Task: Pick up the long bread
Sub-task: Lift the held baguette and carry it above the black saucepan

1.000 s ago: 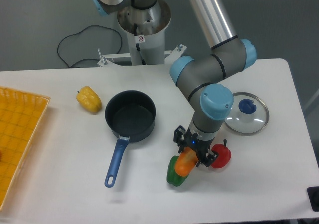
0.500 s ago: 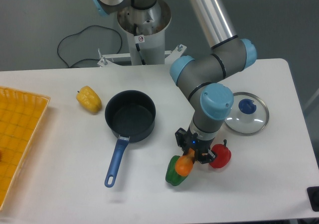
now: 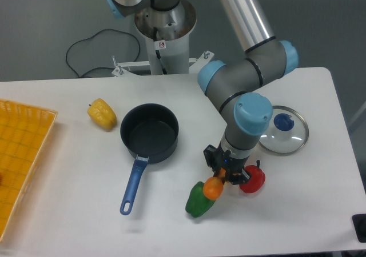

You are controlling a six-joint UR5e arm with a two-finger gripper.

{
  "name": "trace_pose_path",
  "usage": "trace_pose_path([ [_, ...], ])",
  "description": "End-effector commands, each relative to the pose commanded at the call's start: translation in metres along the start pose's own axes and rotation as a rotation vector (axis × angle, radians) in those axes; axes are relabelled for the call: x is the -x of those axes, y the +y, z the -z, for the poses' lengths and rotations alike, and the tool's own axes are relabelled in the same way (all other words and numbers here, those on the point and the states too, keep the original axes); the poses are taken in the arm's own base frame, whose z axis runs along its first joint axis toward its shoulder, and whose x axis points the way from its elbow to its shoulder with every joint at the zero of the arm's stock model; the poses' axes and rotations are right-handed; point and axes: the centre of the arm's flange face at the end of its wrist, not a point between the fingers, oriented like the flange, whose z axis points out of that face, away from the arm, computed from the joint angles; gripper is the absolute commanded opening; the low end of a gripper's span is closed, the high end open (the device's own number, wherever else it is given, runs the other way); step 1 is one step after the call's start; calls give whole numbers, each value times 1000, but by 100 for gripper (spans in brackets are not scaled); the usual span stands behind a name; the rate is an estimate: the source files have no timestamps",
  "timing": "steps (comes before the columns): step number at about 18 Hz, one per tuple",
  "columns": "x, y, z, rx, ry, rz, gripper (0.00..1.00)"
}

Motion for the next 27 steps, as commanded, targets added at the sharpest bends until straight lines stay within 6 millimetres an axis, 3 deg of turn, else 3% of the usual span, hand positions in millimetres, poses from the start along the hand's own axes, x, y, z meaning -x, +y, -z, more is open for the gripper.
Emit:
trace_pose_path([
  [8, -32, -1, 61, 7, 21, 5, 32],
  [15, -75, -26, 109, 1, 36, -41, 32],
  [18, -90, -35, 115, -22, 41, -58, 32],
  [19, -103, -42, 123, -30, 38, -76, 32],
  [23, -136, -51, 124, -20, 54, -104, 32],
  [27, -138, -52, 121, -17, 58, -99, 32],
])
